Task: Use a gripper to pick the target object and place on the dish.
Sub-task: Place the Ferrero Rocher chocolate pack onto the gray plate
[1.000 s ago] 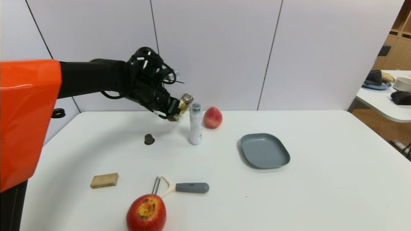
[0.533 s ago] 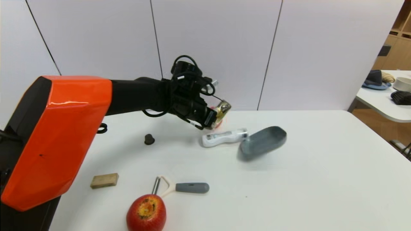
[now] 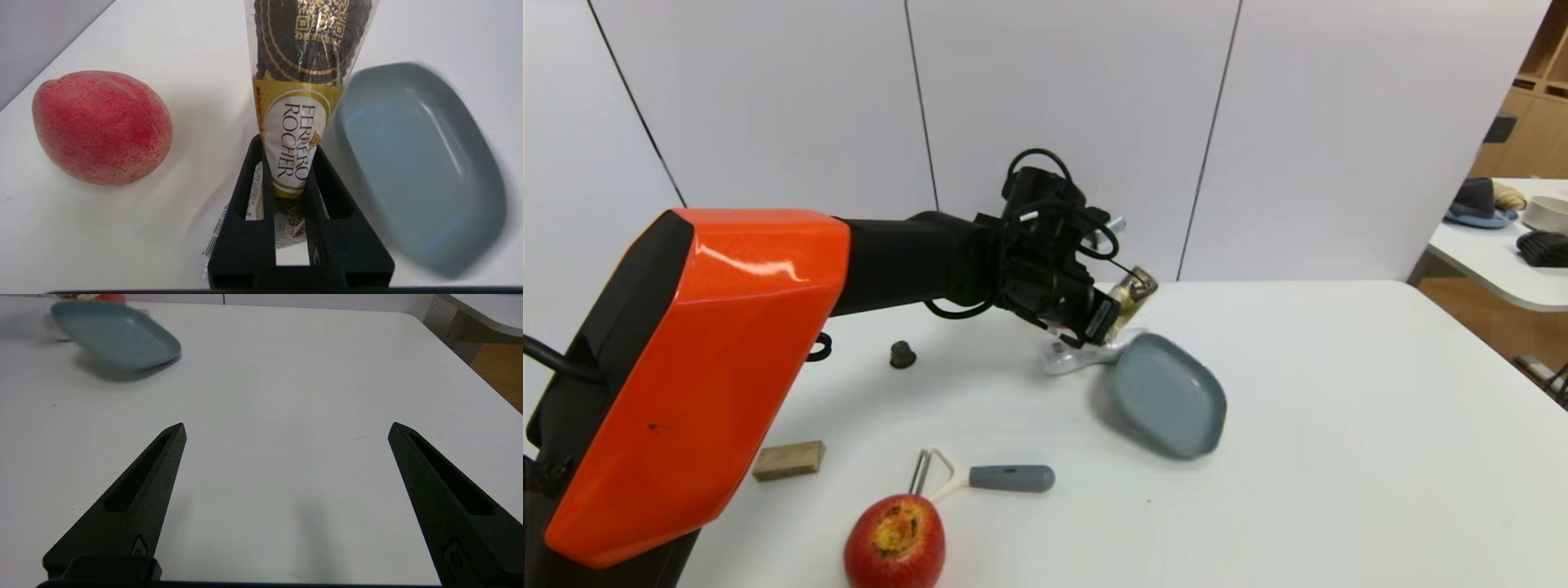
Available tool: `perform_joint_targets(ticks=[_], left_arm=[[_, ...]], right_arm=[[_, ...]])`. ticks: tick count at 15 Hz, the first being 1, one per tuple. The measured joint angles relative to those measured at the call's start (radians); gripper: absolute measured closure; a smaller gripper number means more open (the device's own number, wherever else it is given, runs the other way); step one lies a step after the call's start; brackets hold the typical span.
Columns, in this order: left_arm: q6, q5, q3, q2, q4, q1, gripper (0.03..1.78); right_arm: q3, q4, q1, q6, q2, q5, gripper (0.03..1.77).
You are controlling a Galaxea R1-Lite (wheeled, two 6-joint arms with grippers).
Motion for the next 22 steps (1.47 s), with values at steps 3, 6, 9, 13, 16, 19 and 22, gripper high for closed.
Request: perform_joint_targets(ticks=[3, 6, 9, 13, 16, 19, 22], left_arm=[[0.003, 0.001, 0.003, -0.019, -0.003, 0.003, 1.55], [0.008, -0.001, 0.004, -0.033, -0.004, -0.001, 1.56], [0.011, -0.002, 0.006, -0.042, 0.0, -0.024, 1.56], [0.011, -0.004, 0.013, -0.056, 0.044, -0.069, 1.57], [0.011, -0.003, 0.018, -0.059, 0.106, -0.103, 1.58], [0.005, -0.005, 0.03, -0.057, 0.151, -0.135, 1.58], [0.005, -0.007, 0.038, -0.046, 0.177, -0.154, 1.58]], right_arm=[[0.0, 0.0, 0.0, 0.0, 0.0, 0.0, 0.09], [0.0, 0.0, 0.0, 0.0, 0.0, 0.0, 0.09], [0.0, 0.0, 0.0, 0.0, 0.0, 0.0, 0.09], [0.0, 0.0, 0.0, 0.0, 0.0, 0.0, 0.09], [0.0, 0.0, 0.0, 0.0, 0.0, 0.0, 0.09], [0.0, 0.0, 0.0, 0.0, 0.0, 0.0, 0.09], [0.0, 0.0, 0.0, 0.0, 0.0, 0.0, 0.09]])
